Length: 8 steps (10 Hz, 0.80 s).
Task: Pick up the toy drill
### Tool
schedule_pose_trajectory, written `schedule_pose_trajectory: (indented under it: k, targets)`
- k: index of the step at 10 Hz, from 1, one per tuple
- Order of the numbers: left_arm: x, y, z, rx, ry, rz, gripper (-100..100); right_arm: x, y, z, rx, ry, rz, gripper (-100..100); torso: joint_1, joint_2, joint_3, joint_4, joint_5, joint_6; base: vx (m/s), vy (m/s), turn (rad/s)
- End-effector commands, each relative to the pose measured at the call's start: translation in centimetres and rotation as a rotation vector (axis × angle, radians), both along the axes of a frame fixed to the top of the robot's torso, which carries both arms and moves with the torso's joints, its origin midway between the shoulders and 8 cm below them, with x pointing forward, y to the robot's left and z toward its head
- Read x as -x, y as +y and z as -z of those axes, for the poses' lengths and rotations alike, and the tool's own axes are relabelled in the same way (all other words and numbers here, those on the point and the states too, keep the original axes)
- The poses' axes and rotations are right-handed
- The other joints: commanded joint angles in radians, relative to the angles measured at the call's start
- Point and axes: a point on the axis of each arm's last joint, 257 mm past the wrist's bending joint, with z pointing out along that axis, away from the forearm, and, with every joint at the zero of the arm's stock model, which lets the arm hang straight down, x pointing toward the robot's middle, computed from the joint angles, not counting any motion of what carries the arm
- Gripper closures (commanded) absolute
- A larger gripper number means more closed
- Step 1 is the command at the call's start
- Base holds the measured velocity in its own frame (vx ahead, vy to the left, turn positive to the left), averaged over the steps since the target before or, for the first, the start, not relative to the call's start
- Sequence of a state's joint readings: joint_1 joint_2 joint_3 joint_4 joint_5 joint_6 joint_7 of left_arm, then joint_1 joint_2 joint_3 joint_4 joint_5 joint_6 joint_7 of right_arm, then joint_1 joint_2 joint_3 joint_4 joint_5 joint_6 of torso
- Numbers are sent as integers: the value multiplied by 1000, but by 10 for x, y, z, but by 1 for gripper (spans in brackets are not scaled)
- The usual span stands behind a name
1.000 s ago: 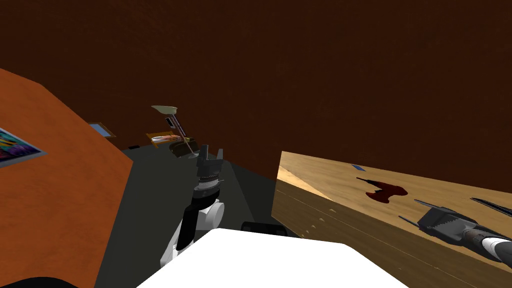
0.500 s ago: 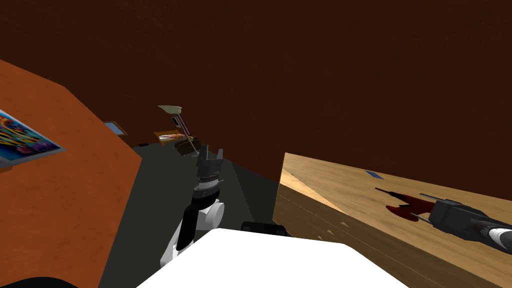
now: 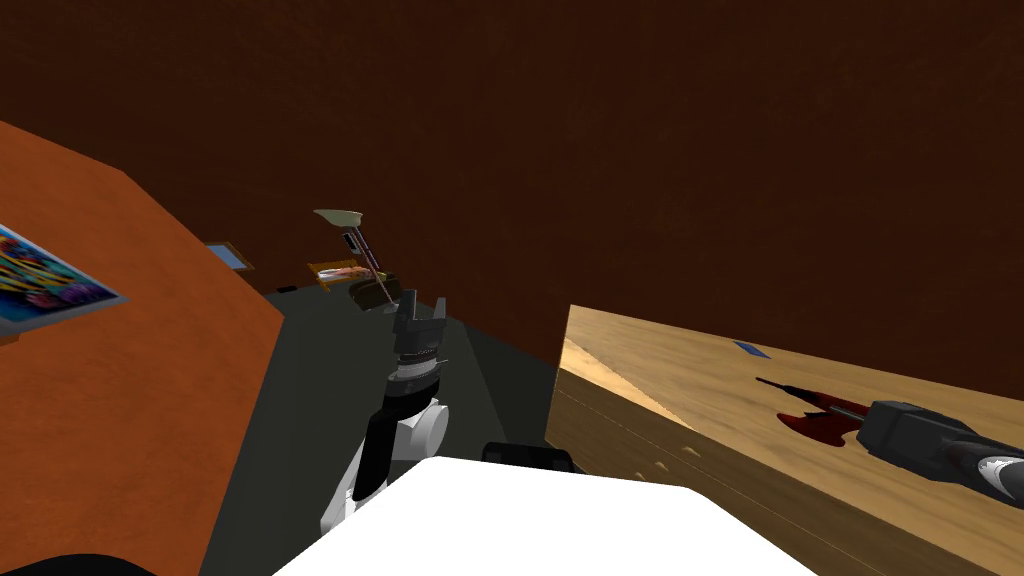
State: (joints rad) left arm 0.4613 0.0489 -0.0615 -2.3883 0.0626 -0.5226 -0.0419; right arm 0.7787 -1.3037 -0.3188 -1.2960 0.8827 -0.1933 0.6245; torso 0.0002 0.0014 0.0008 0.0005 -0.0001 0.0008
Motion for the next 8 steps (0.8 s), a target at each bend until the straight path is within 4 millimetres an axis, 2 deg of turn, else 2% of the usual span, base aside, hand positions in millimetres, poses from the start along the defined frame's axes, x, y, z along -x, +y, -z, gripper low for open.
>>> schedule_pose_trajectory:
  k: [1, 2, 4, 8]
  targets:
    - [0, 0, 0, 0, 0, 0, 0, 0, 0, 0, 0, 0, 0, 100, 0, 0, 0, 0, 0, 0, 0, 0, 0]
    - [0, 0, 0, 0, 0, 0, 0, 0, 0, 0, 0, 0, 0, 100, 0, 0, 0, 0, 0, 0, 0, 0, 0]
    - [0, 0, 0, 0, 0, 0, 0, 6, -4, -1, -16, 23, 9, -100, 0, 0, 0, 0, 0, 0, 12, 5, 34]
    - [0, 0, 0, 0, 0, 0, 0, 22, -16, -4, -56, 76, 45, -100, 1, -2, -1, 0, 1, -1, 28, 18, 61]
